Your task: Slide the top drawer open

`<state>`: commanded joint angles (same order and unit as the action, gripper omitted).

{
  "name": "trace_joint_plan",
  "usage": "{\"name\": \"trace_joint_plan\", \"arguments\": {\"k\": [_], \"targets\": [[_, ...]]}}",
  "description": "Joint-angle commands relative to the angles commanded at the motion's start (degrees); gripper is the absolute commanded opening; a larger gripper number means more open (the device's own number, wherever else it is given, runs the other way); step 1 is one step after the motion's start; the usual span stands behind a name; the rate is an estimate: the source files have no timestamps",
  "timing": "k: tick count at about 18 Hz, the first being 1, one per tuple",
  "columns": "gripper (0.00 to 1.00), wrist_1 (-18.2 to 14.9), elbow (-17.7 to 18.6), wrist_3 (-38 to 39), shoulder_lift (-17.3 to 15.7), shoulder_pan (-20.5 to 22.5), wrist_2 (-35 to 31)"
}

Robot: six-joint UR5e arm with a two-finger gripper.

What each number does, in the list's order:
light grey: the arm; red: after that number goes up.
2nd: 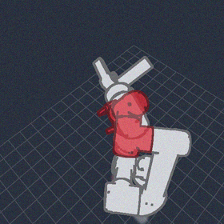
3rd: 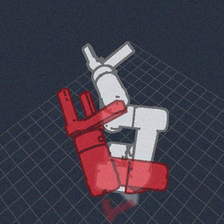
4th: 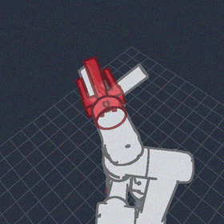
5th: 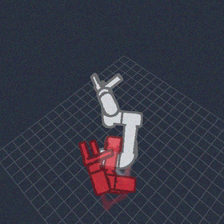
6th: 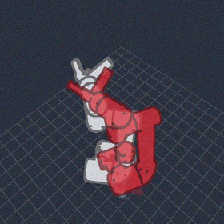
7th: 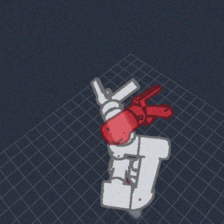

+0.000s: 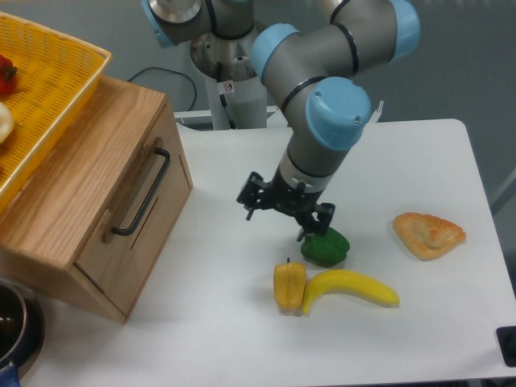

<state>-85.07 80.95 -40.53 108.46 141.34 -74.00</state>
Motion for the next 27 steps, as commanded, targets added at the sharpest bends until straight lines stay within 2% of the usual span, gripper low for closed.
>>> {"name": "trace_joint_plan", "arguments": {"k": [4, 8, 13, 27], "targets": [[1.0, -2.6, 0.0, 3.3, -0.2, -2.3, 1.7], [1.0, -5.3, 0.0, 3.4, -2.3, -3.1, 3.3], [1.0, -6.8, 0.0, 5.5, -3.5, -4.4, 4.5], [1.0, -7.0, 0.1, 7.8, -4.1, -7.3, 6.3]]}}
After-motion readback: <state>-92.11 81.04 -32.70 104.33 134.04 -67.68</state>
